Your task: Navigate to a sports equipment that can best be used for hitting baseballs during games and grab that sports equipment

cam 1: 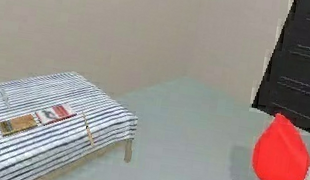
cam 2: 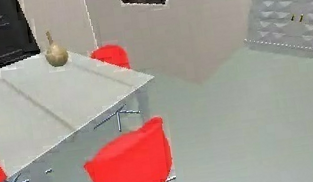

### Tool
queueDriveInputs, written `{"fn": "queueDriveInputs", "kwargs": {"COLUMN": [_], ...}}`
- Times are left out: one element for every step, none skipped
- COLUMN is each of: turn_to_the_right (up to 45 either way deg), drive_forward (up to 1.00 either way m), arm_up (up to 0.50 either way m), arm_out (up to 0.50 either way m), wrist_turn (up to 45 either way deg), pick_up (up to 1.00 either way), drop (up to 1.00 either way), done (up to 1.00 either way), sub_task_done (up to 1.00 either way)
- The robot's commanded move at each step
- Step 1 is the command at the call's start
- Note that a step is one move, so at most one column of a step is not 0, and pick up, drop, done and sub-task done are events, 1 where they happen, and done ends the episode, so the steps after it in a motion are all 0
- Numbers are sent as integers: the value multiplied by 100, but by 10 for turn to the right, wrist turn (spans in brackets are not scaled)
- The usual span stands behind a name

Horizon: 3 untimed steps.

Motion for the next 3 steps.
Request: {"fn": "queueDriveInputs", "kwargs": {"turn_to_the_right": [-210,0,-450], "drive_forward": [0,10,0], "arm_up": [0,0,0], "arm_out": [0,0,0], "wrist_turn": [0,0,0], "pick_up": [0,0,0], "drop": [0,0,0], "done": [0,0,0], "sub_task_done": [0,0,0]}}
